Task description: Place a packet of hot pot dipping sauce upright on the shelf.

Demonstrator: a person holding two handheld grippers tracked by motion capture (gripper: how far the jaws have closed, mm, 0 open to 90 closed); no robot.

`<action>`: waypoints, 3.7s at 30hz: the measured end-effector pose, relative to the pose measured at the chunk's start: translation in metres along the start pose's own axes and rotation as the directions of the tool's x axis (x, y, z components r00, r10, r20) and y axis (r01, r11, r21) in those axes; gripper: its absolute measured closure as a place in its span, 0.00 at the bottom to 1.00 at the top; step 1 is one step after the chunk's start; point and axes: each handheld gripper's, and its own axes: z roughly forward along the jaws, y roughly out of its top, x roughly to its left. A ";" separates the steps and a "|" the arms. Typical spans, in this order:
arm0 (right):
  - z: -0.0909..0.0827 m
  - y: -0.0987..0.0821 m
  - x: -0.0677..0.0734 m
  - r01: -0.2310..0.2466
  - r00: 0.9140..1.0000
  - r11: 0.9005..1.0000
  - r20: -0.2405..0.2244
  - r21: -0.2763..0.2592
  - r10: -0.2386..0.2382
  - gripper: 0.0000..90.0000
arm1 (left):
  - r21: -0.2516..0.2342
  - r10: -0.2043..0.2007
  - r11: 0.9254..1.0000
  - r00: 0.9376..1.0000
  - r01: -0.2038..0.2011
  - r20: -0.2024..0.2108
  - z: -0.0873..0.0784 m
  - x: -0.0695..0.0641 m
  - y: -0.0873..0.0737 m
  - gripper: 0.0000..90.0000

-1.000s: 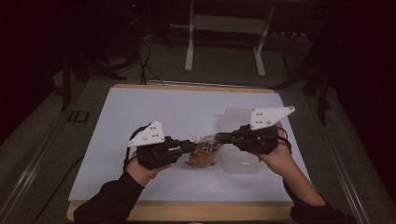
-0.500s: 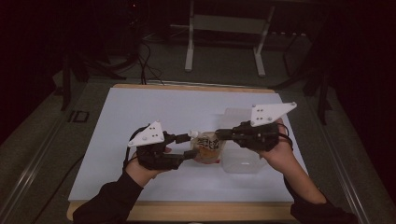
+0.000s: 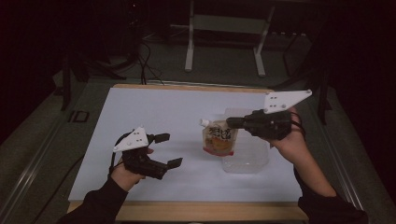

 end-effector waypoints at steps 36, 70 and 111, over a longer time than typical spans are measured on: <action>-0.021 -0.065 -0.055 -0.041 0.997 0.991 -0.064 0.127 0.049 1.00 | 0.060 -0.105 0.992 0.990 0.111 -0.098 -0.027 0.029 -0.085 0.02; -0.006 -0.132 -0.064 -0.139 0.988 0.984 -0.050 0.115 0.145 0.98 | 0.080 -0.066 0.994 0.993 0.073 -0.093 -0.020 0.028 -0.094 0.02; -0.032 -0.103 -0.022 -0.161 0.987 0.987 -0.014 0.023 0.161 0.16 | 0.099 -0.062 0.993 0.994 0.071 -0.088 -0.020 0.025 -0.093 0.03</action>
